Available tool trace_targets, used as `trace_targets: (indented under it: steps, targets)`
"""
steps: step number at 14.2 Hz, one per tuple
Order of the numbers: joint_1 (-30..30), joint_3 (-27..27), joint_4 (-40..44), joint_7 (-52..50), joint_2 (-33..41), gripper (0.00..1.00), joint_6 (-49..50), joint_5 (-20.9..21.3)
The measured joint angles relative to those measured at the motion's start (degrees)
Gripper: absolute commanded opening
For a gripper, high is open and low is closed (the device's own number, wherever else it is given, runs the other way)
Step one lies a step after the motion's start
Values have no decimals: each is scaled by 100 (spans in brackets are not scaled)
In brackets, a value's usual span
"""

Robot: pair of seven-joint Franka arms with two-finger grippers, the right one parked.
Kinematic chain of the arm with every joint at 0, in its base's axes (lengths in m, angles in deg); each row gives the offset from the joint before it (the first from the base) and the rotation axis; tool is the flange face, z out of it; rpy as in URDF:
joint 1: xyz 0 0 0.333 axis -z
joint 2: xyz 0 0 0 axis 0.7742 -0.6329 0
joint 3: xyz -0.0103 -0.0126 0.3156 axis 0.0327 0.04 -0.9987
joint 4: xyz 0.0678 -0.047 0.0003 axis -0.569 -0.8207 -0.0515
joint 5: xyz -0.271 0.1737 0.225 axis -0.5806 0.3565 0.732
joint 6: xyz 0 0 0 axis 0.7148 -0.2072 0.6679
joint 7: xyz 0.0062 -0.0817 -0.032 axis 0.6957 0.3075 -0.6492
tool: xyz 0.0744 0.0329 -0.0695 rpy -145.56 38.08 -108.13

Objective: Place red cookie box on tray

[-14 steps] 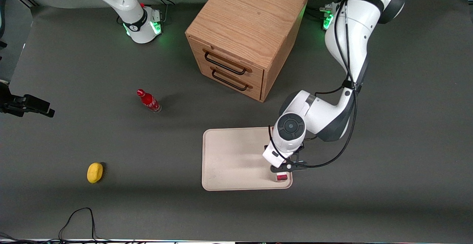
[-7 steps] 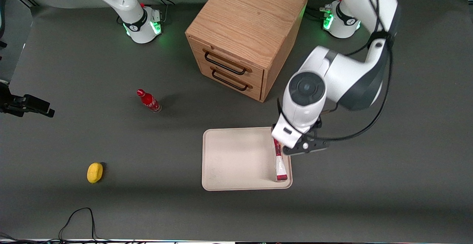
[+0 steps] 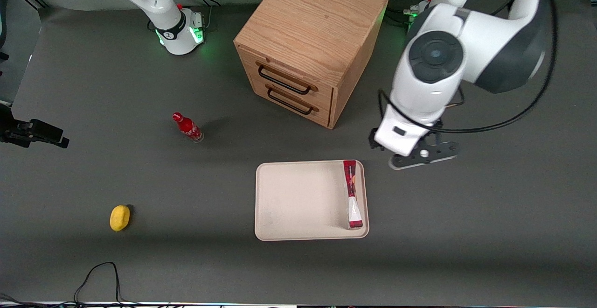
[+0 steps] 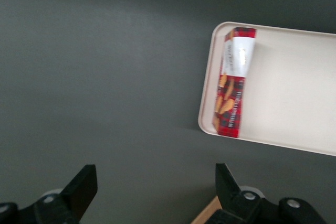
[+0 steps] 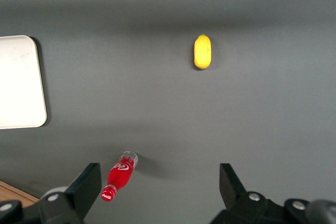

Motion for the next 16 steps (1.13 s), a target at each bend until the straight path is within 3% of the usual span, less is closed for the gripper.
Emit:
trace_targets:
  steps: [5,10,16]
  targets:
    - [-1048,-54,-1616,1319,1274,100,-420,-272]
    - [-1814,-78,-2024,2311,1655,100,-462,-396]
    - [-2197,-389,-2049,3106,1734,100,-587,-672]
